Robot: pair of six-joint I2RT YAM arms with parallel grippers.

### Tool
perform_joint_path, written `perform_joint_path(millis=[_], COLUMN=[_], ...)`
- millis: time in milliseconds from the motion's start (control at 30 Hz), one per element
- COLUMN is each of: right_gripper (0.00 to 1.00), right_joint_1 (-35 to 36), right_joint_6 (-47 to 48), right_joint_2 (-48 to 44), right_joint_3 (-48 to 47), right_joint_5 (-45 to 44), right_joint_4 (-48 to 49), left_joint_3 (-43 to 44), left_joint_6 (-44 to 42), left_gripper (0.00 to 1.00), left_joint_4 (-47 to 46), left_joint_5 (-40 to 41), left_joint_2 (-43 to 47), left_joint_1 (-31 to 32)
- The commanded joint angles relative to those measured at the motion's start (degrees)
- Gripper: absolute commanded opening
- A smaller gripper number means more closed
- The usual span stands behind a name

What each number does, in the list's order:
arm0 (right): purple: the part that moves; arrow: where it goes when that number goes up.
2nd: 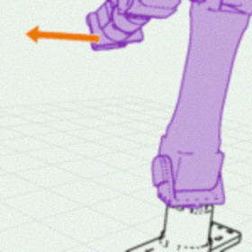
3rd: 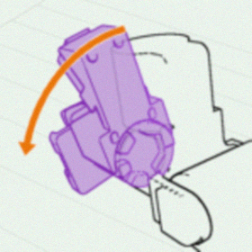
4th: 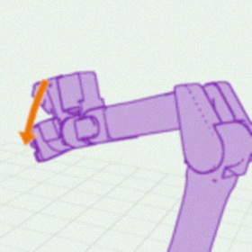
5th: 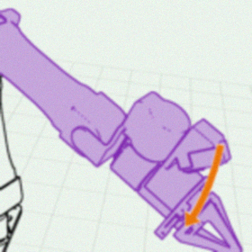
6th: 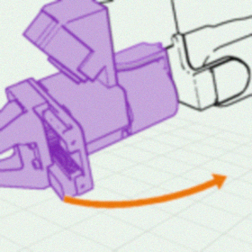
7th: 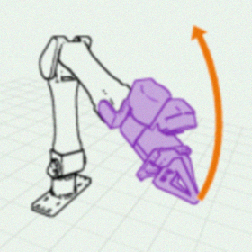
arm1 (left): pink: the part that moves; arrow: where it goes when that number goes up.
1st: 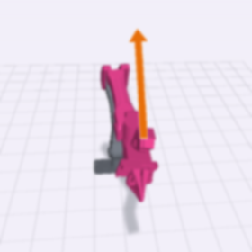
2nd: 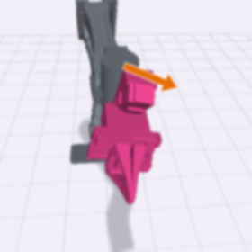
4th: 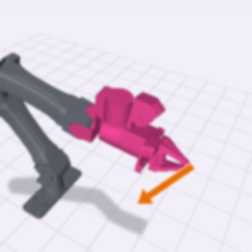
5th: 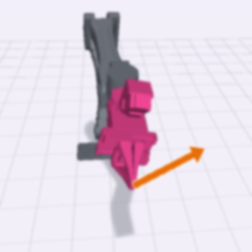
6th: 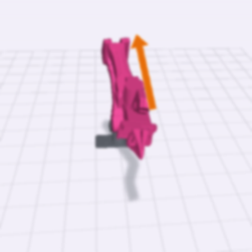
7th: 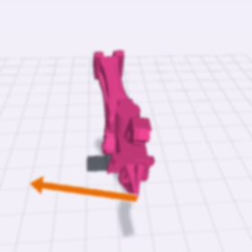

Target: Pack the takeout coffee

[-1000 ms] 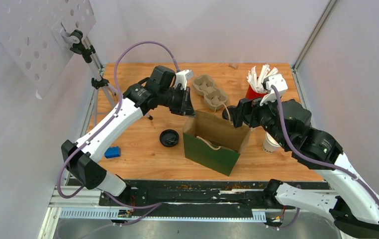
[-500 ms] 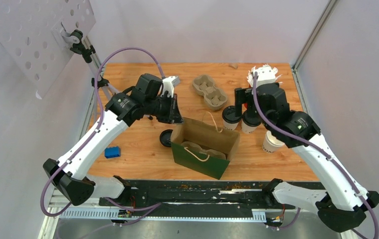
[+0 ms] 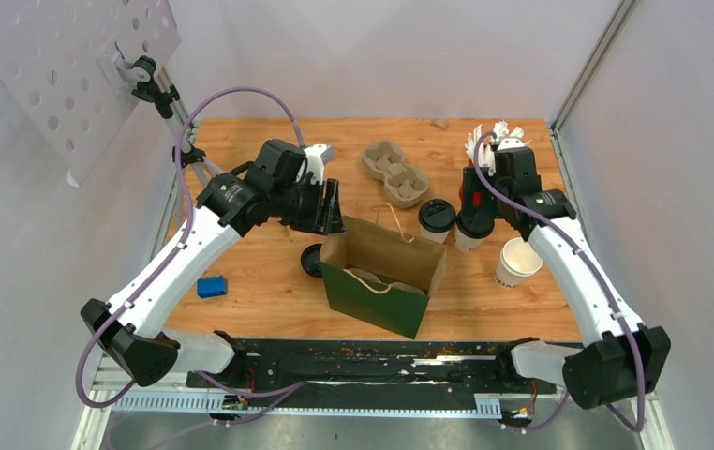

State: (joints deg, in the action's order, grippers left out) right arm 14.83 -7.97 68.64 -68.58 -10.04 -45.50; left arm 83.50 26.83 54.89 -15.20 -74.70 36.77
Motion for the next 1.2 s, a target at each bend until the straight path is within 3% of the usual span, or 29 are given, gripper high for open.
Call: perform_joint_path(millis=[0, 33, 67, 100, 200, 367, 500, 667, 867, 1167], right_gripper=[0.87, 0.87, 0.87, 0.86, 0.85, 0.84, 0.84, 0.82, 0.89, 0.9], right_joint_1=[-2.7, -3.2, -3.6, -3.7, -4.1, -4.4, -4.6, -4.6, -4.6, -4.7], right_joint_6=[1.4, 1.2, 1.0, 1.1, 1.8, 4.1, 4.2, 4.4, 7.0, 7.7], right_joint_2=[2.3, 3.3, 4.0, 4.3, 2.9, -1.2, -1.9, -1.6, -0.3, 4.0], right_joint_3=[-0.4, -0.9, -1.5, -1.8, -0.4, 5.0, 7.5, 9.4, 10.3, 9.7], right_joint_5=[4.8, 4.8, 5.0, 5.0, 3.9, 3.3, 5.8, 8.7, 6.8, 6.3], right_joint_4=[7.7, 7.0, 5.7, 5.1, 4.6, 8.9, 9.9, 10.2, 10.8, 12.6], left_joint_3=[8.9, 10.7, 12.4, 14.1, 16.5, 9.2, 2.4, -3.4, -5.6, -2.6], left_joint_6=[-0.9, -1.2, -1.8, -2.2, -3.8, -4.6, -4.8, -2.0, -3.9, -6.3], left_gripper=[0.69, 0.78, 0.93, 0.99, 1.0, 1.0, 1.0, 1.0, 0.98, 0.94], left_joint_4=[6.5, 8.1, 9.4, 10.5, 11.6, 4.4, 0.9, -1.8, -0.2, 1.5], left_joint_5=[5.9, 6.9, 7.6, 8.7, 12.4, 13.7, 3.1, -3.7, -1.1, 3.1], left_joint_2=[-0.1, -0.4, -0.6, -0.8, 0.0, 6.0, 9.8, 11.6, 13.0, 11.9], left_joint_1=[0.3, 0.3, 0.3, 0.2, 0.2, -0.1, -4.3, -4.5, -4.5, -4.5])
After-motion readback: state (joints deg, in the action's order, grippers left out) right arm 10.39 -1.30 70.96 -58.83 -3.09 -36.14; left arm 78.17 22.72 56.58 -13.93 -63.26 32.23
